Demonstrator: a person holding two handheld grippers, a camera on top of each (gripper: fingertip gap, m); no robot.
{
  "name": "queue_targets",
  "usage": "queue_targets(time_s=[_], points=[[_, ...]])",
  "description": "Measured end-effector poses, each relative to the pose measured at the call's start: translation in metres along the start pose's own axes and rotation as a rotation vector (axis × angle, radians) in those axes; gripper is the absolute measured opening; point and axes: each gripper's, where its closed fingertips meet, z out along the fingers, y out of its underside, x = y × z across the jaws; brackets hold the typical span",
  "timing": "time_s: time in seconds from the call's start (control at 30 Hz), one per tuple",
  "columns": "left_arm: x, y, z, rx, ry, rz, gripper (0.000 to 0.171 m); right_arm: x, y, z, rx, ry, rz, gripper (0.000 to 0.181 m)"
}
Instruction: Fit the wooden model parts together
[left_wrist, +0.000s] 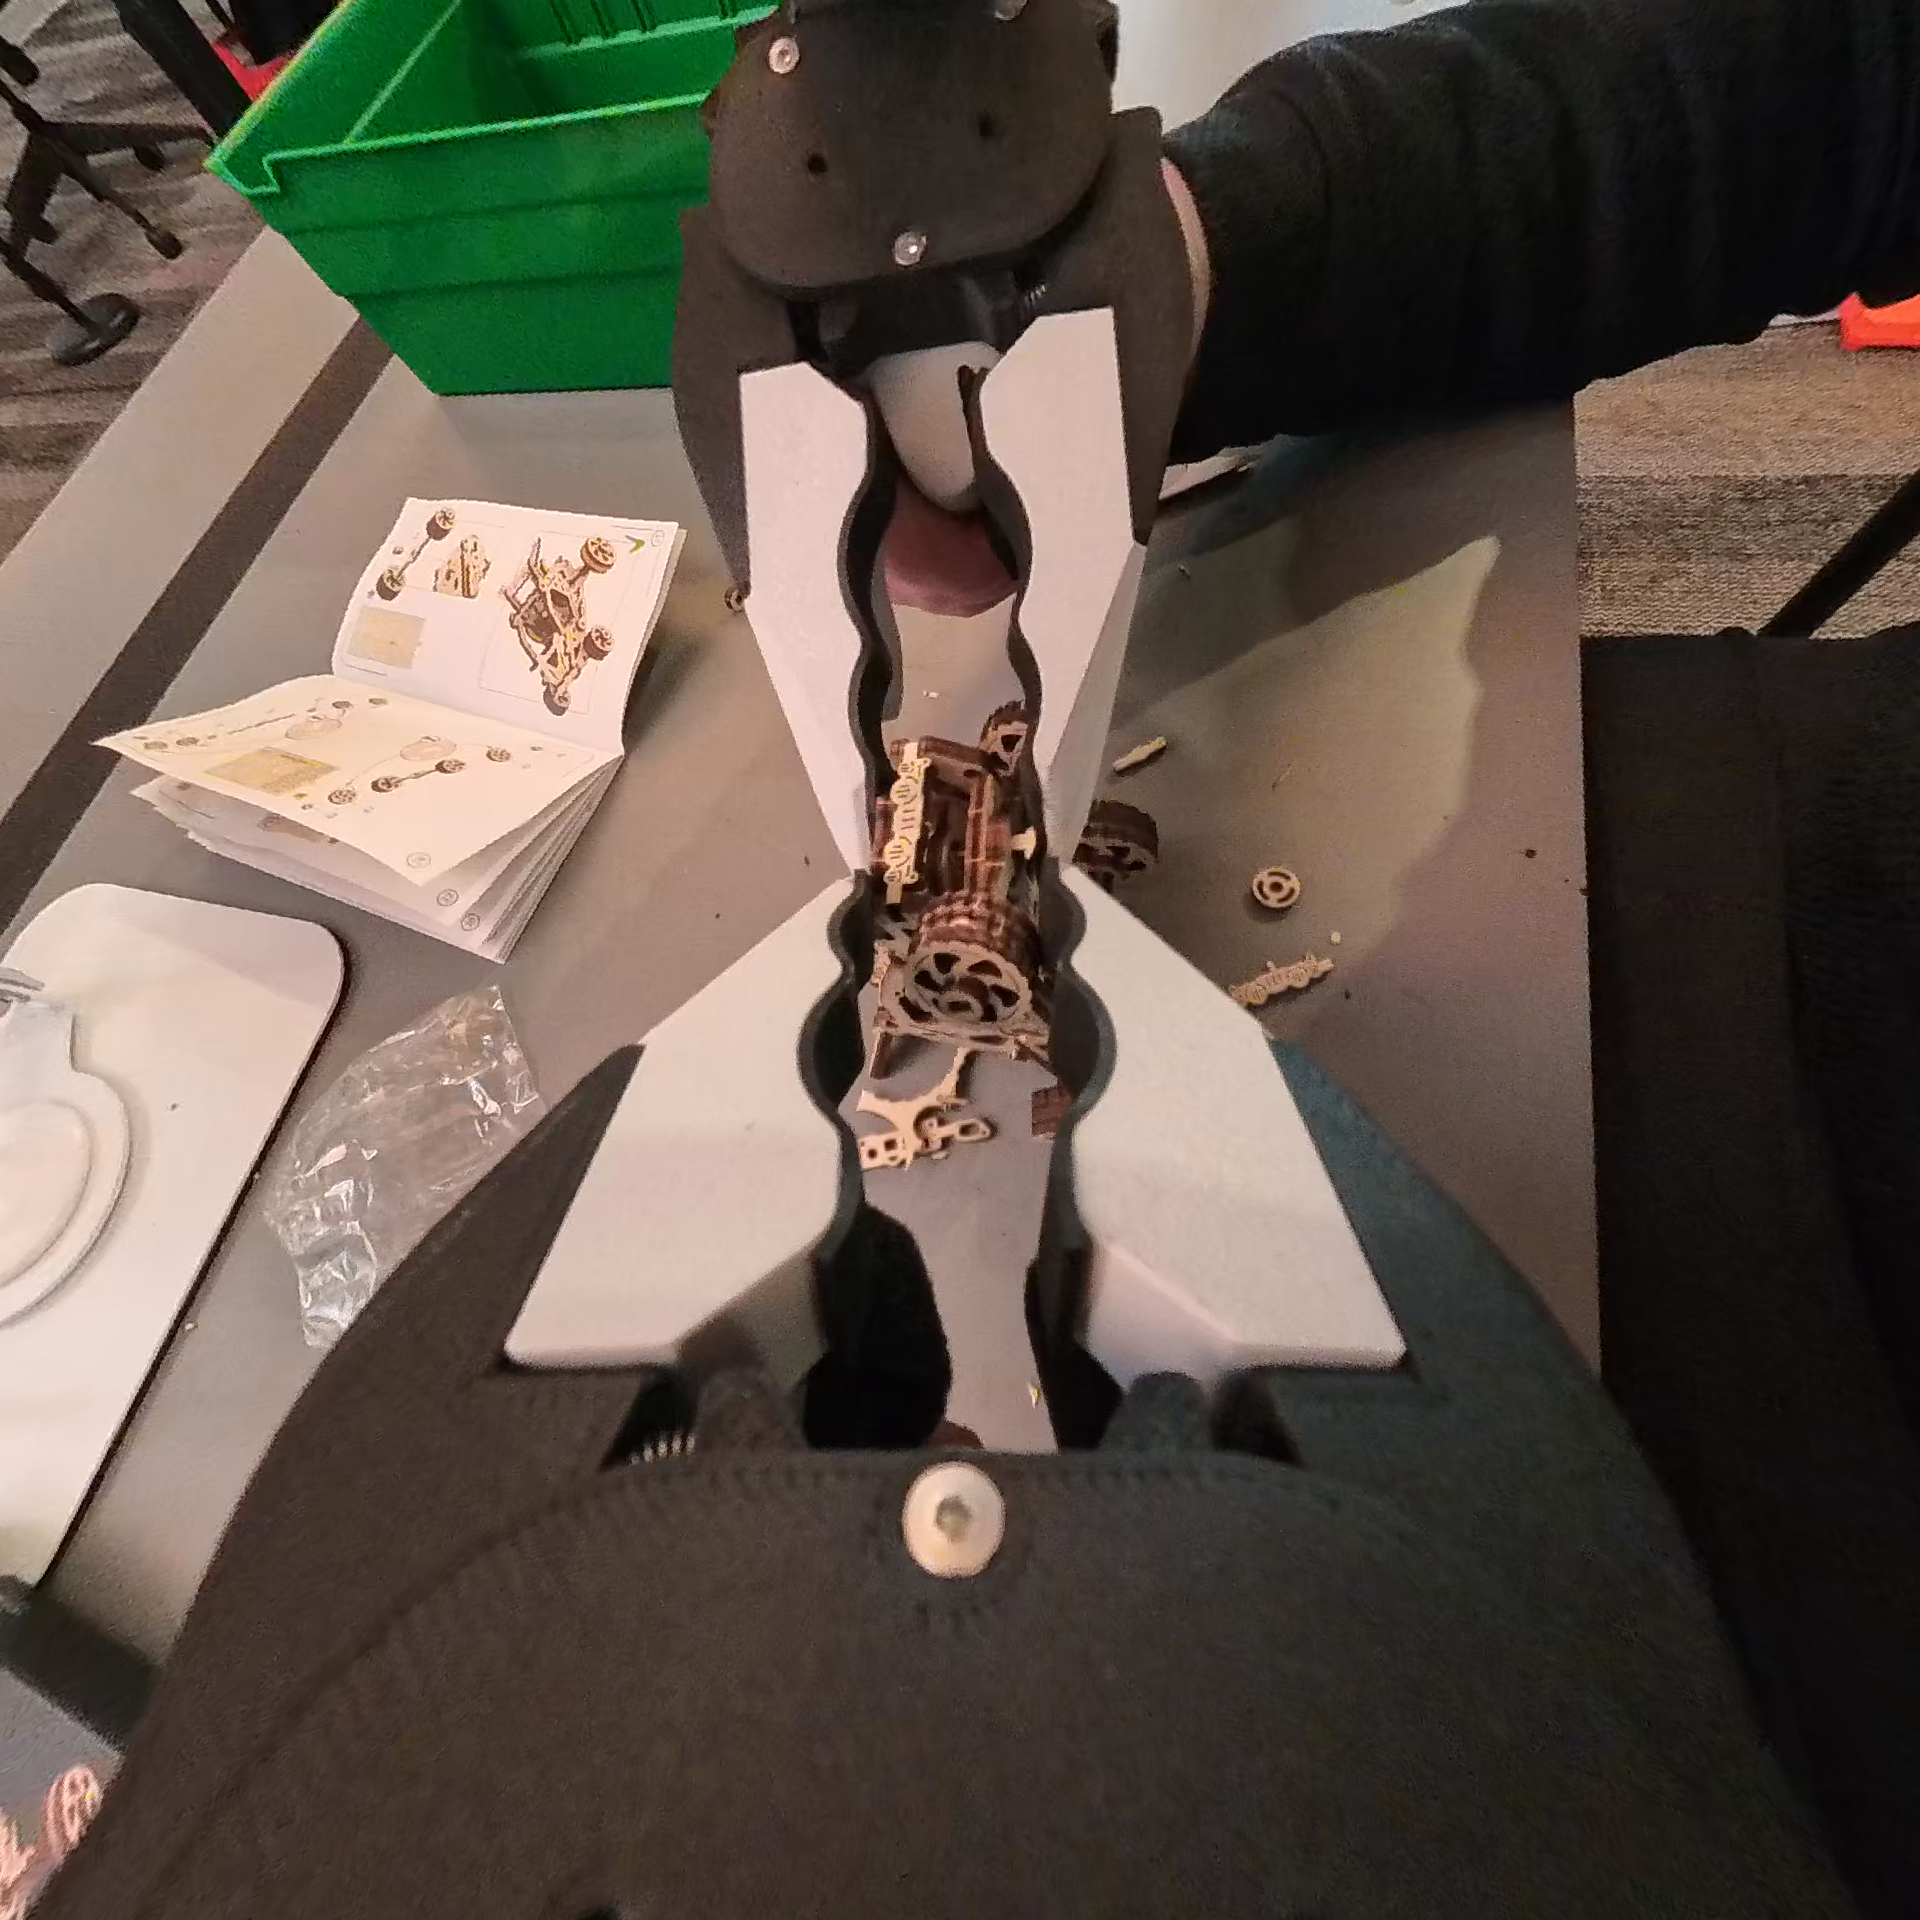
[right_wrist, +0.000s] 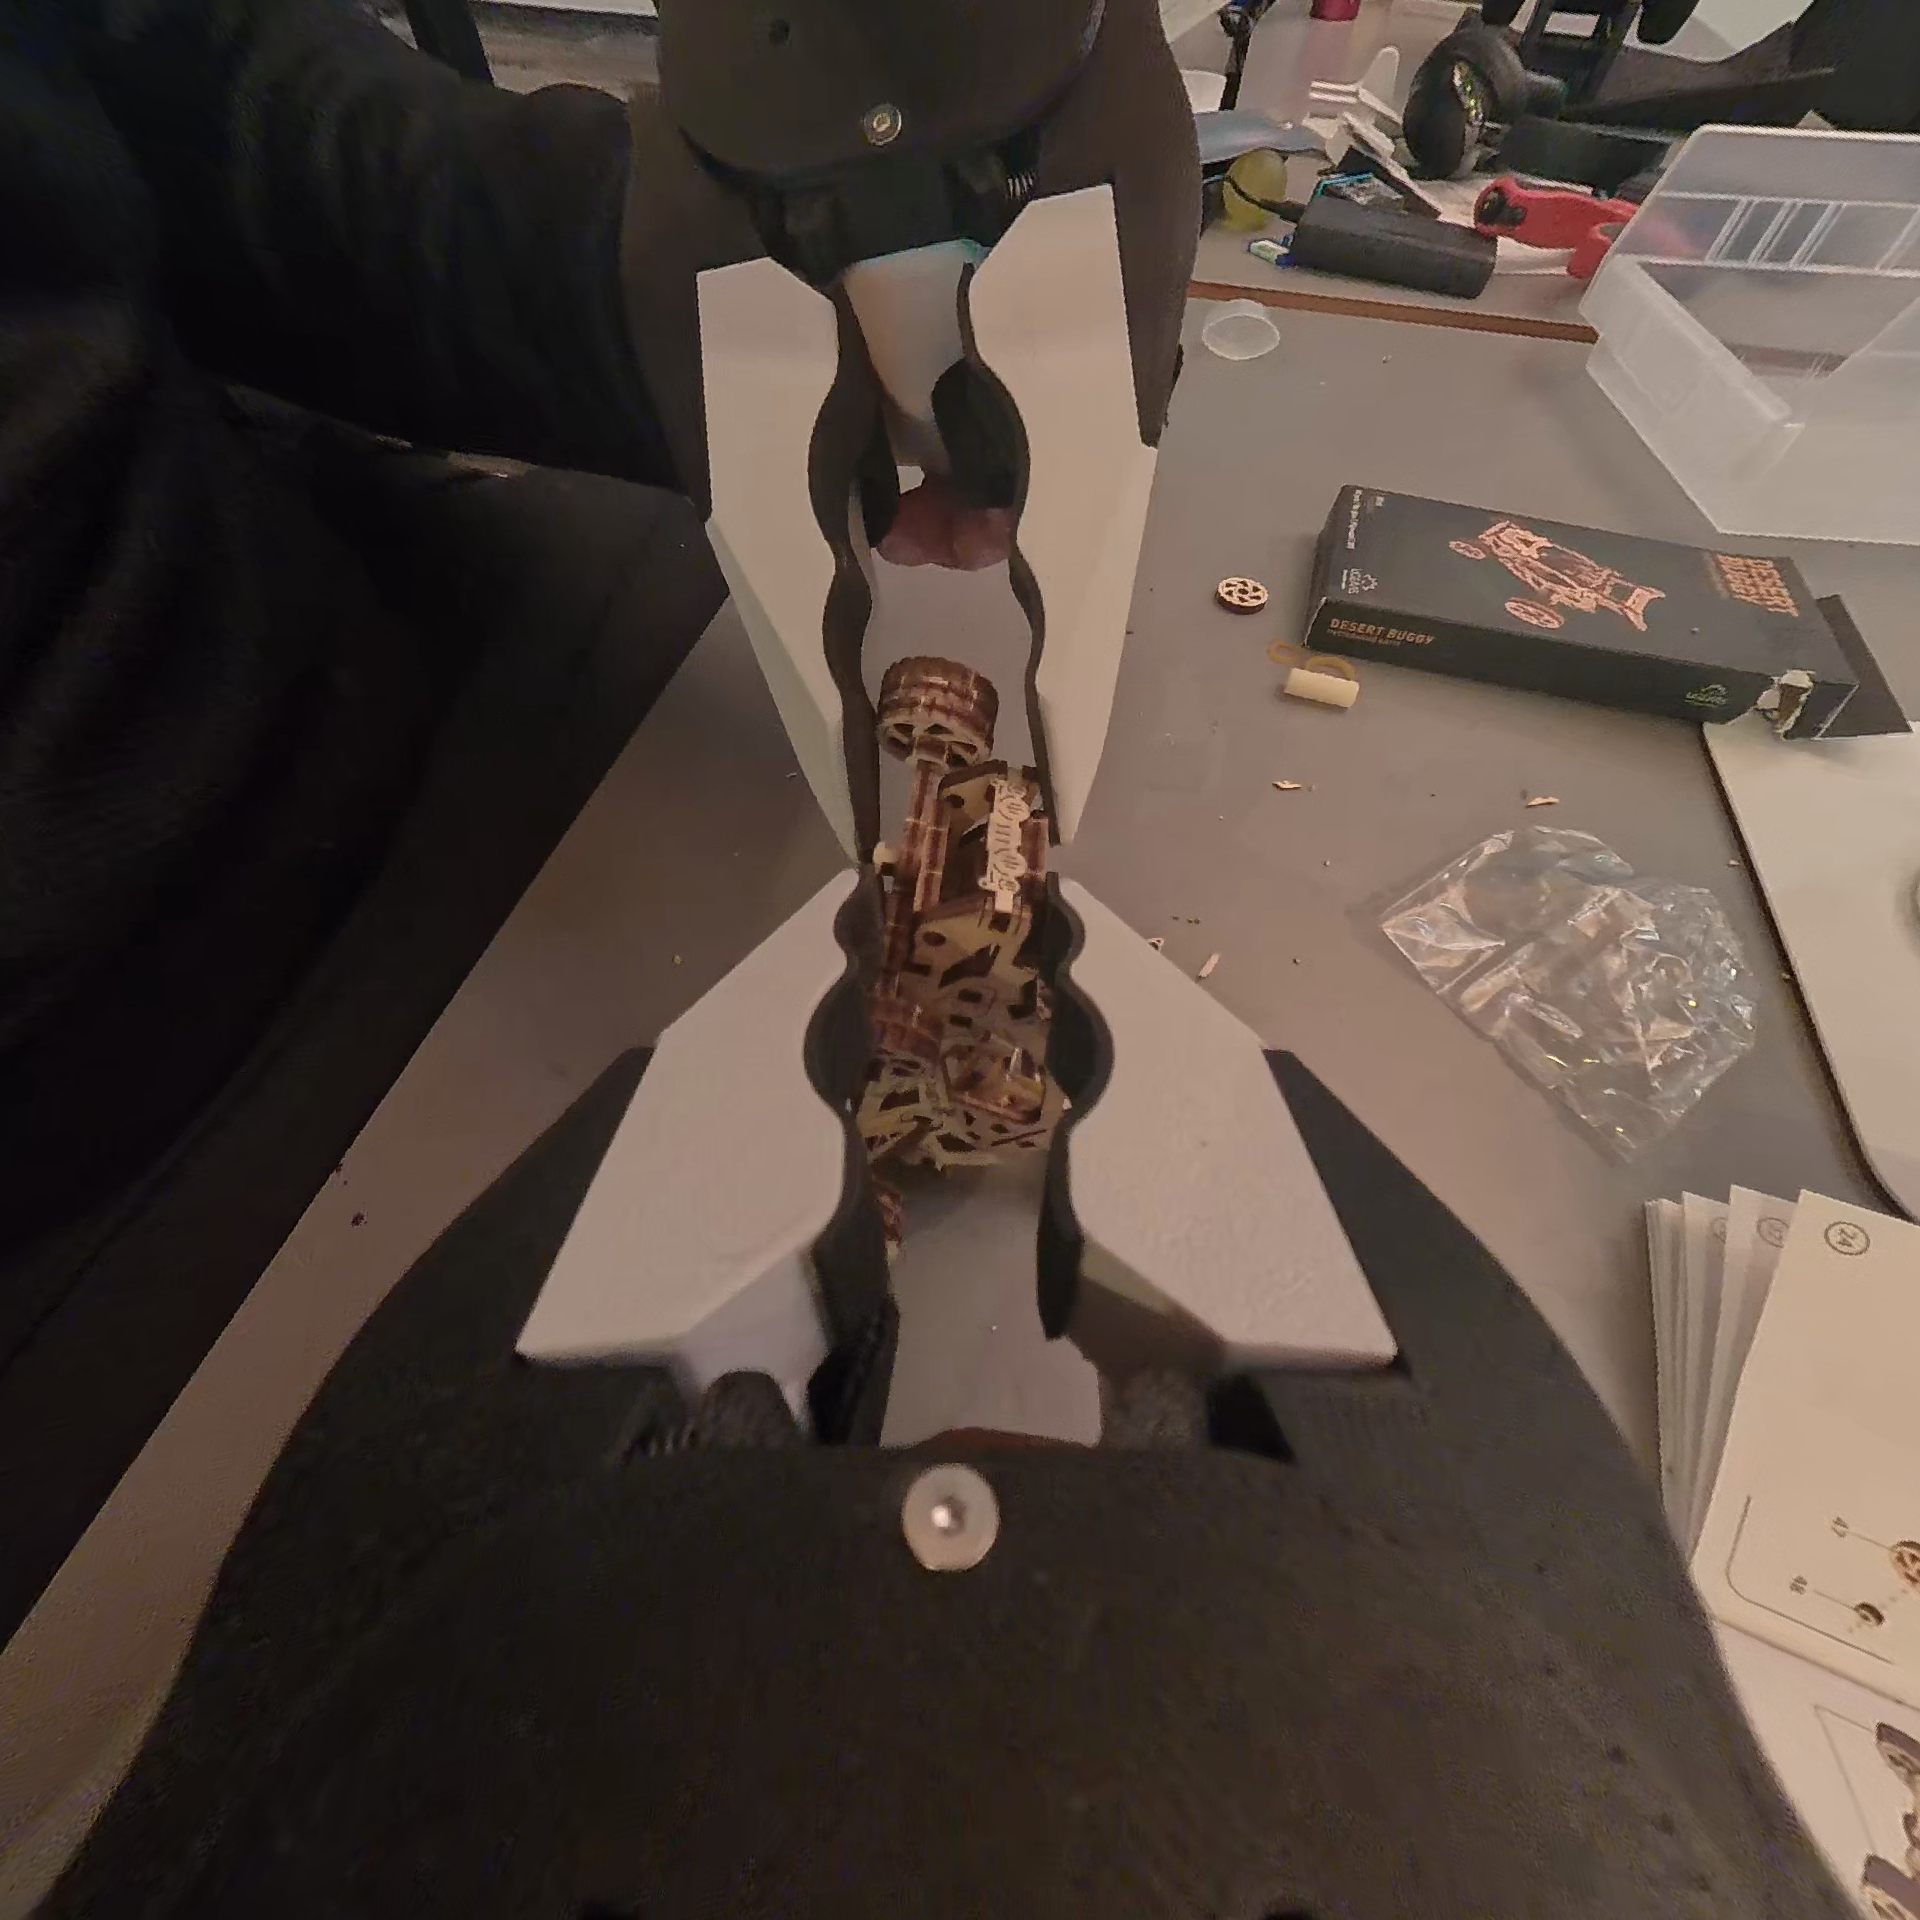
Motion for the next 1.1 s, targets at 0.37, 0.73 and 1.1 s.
queue_targets(time_s=[0.37, 0.73, 1.1], points=[[-0.001, -0.001, 0.001, -0.039, 0.021, -0.036, 0.026, 0.000, 0.001, -0.001, -0.030, 0.023, -0.028, 0.026], [-0.001, -0.001, 0.001, -0.077, 0.008, -0.064, 0.025, 0.000, 0.001, 0.000, -0.056, 0.035, -0.039, 0.024], [-0.006, 0.002, 0.001, -0.089, -0.072, -0.064, 0.028, 0.013, -0.002, -0.011, -0.103, 0.152, -0.023, 0.039]])
